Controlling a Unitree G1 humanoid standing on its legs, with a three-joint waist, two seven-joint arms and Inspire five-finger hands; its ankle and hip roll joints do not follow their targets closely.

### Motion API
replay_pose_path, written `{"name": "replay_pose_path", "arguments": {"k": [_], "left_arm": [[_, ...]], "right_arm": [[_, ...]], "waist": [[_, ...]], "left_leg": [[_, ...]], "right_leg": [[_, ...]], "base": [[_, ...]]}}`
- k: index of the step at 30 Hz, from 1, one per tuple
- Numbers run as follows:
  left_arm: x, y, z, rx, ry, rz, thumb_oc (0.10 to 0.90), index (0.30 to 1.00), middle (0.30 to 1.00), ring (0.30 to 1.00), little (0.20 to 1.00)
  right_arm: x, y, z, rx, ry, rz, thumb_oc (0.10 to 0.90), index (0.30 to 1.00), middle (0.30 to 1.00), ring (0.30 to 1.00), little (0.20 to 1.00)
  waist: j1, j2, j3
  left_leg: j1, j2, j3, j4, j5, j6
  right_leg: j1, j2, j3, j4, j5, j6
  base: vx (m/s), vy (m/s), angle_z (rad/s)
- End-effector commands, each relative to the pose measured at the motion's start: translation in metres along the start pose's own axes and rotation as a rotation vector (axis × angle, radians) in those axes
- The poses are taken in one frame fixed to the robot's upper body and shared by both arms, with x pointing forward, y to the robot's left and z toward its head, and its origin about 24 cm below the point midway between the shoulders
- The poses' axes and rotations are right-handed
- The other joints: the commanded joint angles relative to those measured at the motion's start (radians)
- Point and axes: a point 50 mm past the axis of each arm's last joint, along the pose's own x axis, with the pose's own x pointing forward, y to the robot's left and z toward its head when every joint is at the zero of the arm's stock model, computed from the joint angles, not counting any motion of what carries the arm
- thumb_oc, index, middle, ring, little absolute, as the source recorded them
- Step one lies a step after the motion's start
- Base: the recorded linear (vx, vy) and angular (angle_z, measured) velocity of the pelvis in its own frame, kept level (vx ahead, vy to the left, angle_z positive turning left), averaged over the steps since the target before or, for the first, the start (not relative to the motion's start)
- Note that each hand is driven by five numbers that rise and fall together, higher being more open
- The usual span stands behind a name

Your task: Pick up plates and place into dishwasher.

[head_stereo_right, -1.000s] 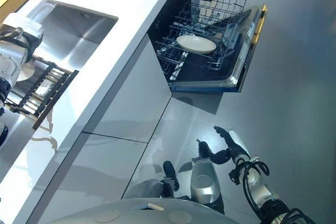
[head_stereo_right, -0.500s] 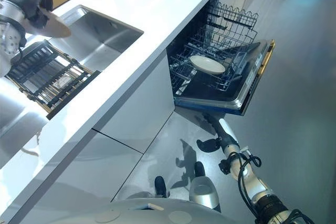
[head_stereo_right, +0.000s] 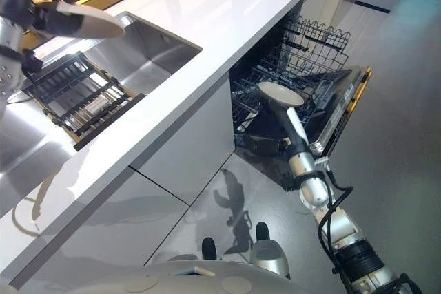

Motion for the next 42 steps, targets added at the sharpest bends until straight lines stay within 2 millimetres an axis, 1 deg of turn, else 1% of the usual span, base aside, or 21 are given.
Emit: {"name": "replay_pose_path", "arguments": {"k": [1, 3, 4, 5, 6, 7, 9, 13, 17, 21, 23, 25, 26, 30, 32, 35, 38, 42], "left_arm": [[0.010, 0.044, 0.021, -0.136, -0.123, 0.243, 0.100, 0.300, 0.300, 0.300, 0.200], [0.009, 0.039, 0.033, -0.188, -0.160, 0.226, 0.100, 0.300, 0.300, 0.300, 0.200], [0.006, 0.033, 0.043, -0.238, -0.199, 0.215, 0.100, 0.300, 0.300, 0.300, 0.200], [0.005, 0.029, 0.050, -0.270, -0.219, 0.204, 0.100, 0.300, 0.300, 0.300, 0.200], [0.005, 0.027, 0.053, -0.286, -0.228, 0.198, 0.100, 0.300, 0.300, 0.300, 0.200], [0.004, 0.021, 0.059, -0.325, -0.248, 0.184, 0.100, 0.300, 0.300, 0.300, 0.200], [0.004, 0.016, 0.066, -0.356, -0.272, 0.165, 0.100, 0.300, 0.300, 0.300, 0.200], [0.003, 0.011, 0.083, -0.426, -0.345, 0.153, 0.100, 0.300, 0.300, 0.300, 0.200], [0.003, 0.011, 0.096, -0.485, -0.394, 0.145, 0.100, 0.300, 0.300, 0.300, 0.200], [-0.002, 0.010, 0.116, -0.557, -0.482, 0.128, 0.100, 0.300, 0.300, 0.300, 0.200], [-0.003, 0.010, 0.120, -0.578, -0.508, 0.122, 0.100, 0.300, 0.300, 0.300, 0.200], [-0.007, 0.010, 0.133, -0.623, -0.562, 0.095, 0.100, 0.300, 0.300, 0.300, 0.200], [-0.009, 0.010, 0.137, -0.634, -0.583, 0.085, 0.100, 0.300, 0.300, 0.300, 0.200], [-0.014, 0.012, 0.147, -0.672, -0.645, 0.057, 0.100, 0.300, 0.300, 0.300, 0.200], [-0.018, 0.013, 0.151, -0.719, -0.672, 0.018, 0.100, 0.300, 0.300, 0.300, 0.200], [-0.022, 0.010, 0.154, -0.757, -0.687, -0.036, 0.100, 0.300, 0.300, 0.300, 0.200], [-0.024, 0.007, 0.154, -0.759, -0.681, -0.066, 0.100, 0.300, 0.300, 0.300, 0.200], [-0.026, 0.001, 0.147, -0.767, -0.645, -0.097, 0.100, 0.300, 0.300, 0.300, 0.200]], "right_arm": [[0.028, -0.029, 0.080, 0.000, -0.467, -0.143, 0.800, 0.900, 0.900, 0.900, 0.900], [0.031, -0.030, 0.095, -0.001, -0.536, -0.149, 0.800, 0.900, 0.900, 0.900, 0.900], [0.034, -0.029, 0.107, -0.005, -0.593, -0.132, 0.800, 0.900, 0.900, 0.900, 0.900], [0.036, -0.026, 0.114, -0.004, -0.622, -0.111, 0.800, 0.900, 0.900, 0.900, 0.900], [0.037, -0.024, 0.117, -0.001, -0.636, -0.101, 0.800, 0.900, 0.900, 0.900, 0.900], [0.039, -0.020, 0.124, 0.009, -0.664, -0.071, 0.800, 0.900, 0.900, 0.900, 0.900], [0.043, -0.015, 0.130, 0.028, -0.667, -0.027, 0.800, 0.900, 0.900, 0.900, 0.900], [0.050, -0.001, 0.136, 0.092, -0.654, 0.080, 0.800, 0.900, 0.900, 0.900, 0.900], [0.052, 0.006, 0.141, 0.103, -0.663, 0.092, 0.800, 0.900, 0.900, 0.900, 0.900], [0.055, 0.014, 0.143, 0.159, -0.647, 0.099, 0.800, 0.900, 0.900, 0.900, 0.900], [0.055, 0.015, 0.144, 0.176, -0.639, 0.102, 0.800, 0.900, 0.900, 0.900, 0.900], [0.056, 0.019, 0.143, 0.195, -0.616, 0.090, 0.800, 0.900, 0.900, 0.900, 0.900], [0.057, 0.019, 0.141, 0.204, -0.604, 0.076, 0.100, 0.300, 0.300, 0.300, 0.200], [0.058, 0.017, 0.135, 0.211, -0.574, 0.034, 0.100, 0.300, 0.300, 0.300, 0.200], [0.056, 0.014, 0.133, 0.206, -0.571, 0.001, 0.100, 0.300, 0.300, 0.300, 0.200], [0.054, 0.011, 0.134, 0.200, -0.579, -0.042, 0.100, 0.300, 0.300, 0.300, 0.200], [0.055, 0.007, 0.134, 0.196, -0.585, -0.076, 0.100, 0.300, 0.300, 0.300, 0.200], [0.054, -0.002, 0.130, 0.186, -0.578, -0.117, 0.100, 0.300, 0.300, 0.300, 0.200]], "waist": [[0.030, 0.040, -0.118], [0.036, 0.039, -0.121], [0.043, 0.035, -0.123], [0.047, 0.033, -0.125], [0.049, 0.032, -0.126], [0.054, 0.028, -0.128], [0.059, 0.025, -0.131], [0.070, 0.017, -0.137], [0.077, 0.016, -0.143], [0.085, 0.012, -0.143], [0.086, 0.013, -0.143], [0.088, 0.013, -0.143], [0.089, 0.012, -0.144], [0.088, 0.011, -0.148], [0.088, 0.012, -0.149], [0.089, 0.013, -0.147], [0.091, 0.013, -0.146], [0.094, 0.013, -0.147]], "left_leg": [[0.010, -0.006, 0.021, 0.026, -0.119, 0.002], [0.010, -0.005, 0.020, 0.027, -0.118, 0.002], [0.009, -0.005, 0.017, 0.029, -0.116, 0.002], [0.008, -0.006, 0.014, 0.030, -0.115, 0.001], [0.008, -0.006, 0.012, 0.030, -0.114, 0.001], [0.007, -0.007, 0.008, 0.031, -0.112, 0.001], [0.006, -0.008, 0.005, 0.033, -0.111, 0.000], [0.003, -0.008, -0.002, 0.033, -0.104, -0.003], [0.001, -0.007, -0.007, 0.026, -0.098, -0.006], [0.000, -0.006, -0.012, 0.025, -0.097, -0.008], [0.000, -0.006, -0.014, 0.024, -0.097, -0.008], [-0.001, -0.006, -0.016, 0.020, -0.095, -0.009], [-0.001, -0.007, -0.017, 0.018, -0.094, -0.008], [-0.001, -0.005, -0.016, 0.016, -0.094, -0.009], [-0.001, -0.005, -0.015, 0.015, -0.094, -0.009], [-0.002, -0.005, -0.017, 0.016, -0.093, -0.009], [-0.003, -0.005, -0.016, 0.016, -0.093, -0.010], [-0.002, -0.005, -0.019, 0.014, -0.092, -0.009]], "right_leg": [[0.005, 0.046, -0.031, 0.058, -0.102, 0.034], [0.010, 0.045, -0.035, 0.059, -0.106, 0.032], [0.015, 0.045, -0.040, 0.058, -0.107, 0.030], [0.018, 0.044, -0.044, 0.057, -0.108, 0.028], [0.019, 0.044, -0.045, 0.057, -0.108, 0.027], [0.022, 0.044, -0.048, 0.057, -0.109, 0.025], [0.025, 0.044, -0.051, 0.057, -0.110, 0.023], [0.034, 0.042, -0.061, 0.054, -0.112, 0.019], [0.037, 0.041, -0.069, 0.048, -0.111, 0.019], [0.042, 0.039, -0.080, 0.047, -0.113, 0.017], [0.042, 0.038, -0.082, 0.047, -0.114, 0.017], [0.041, 0.038, -0.084, 0.047, -0.115, 0.018], [0.042, 0.039, -0.083, 0.046, -0.115, 0.018], [0.043, 0.039, -0.083, 0.041, -0.113, 0.019], [0.043, 0.039, -0.081, 0.040, -0.112, 0.020], [0.044, 0.040, -0.080, 0.036, -0.109, 0.020], [0.045, 0.040, -0.081, 0.032, -0.107, 0.020], [0.048, 0.041, -0.084, 0.027, -0.106, 0.020]], "base": [[-0.02, 0.012, 0.09], [-0.02, 0.007, 0.11], [-0.04, -0.001, 0.12], [-0.04, -0.005, 0.13], [-0.03, -0.011, 0.18], [-0.03, -0.009, 0.16], [-0.02, -0.009, 0.10], [-0.02, -0.010, 0.05], [-0.01, -0.008, 0.05], [-0.02, -0.010, 0.16], [-0.02, -0.006, 0.08], [-0.03, -0.012, 0.04], [0.00, 0.000, 0.00], [0.00, 0.000, 0.00], [0.00, 0.000, 0.00], [0.00, 0.000, 0.00], [0.00, 0.000, 0.00], [0.00, 0.000, 0.00]]}}
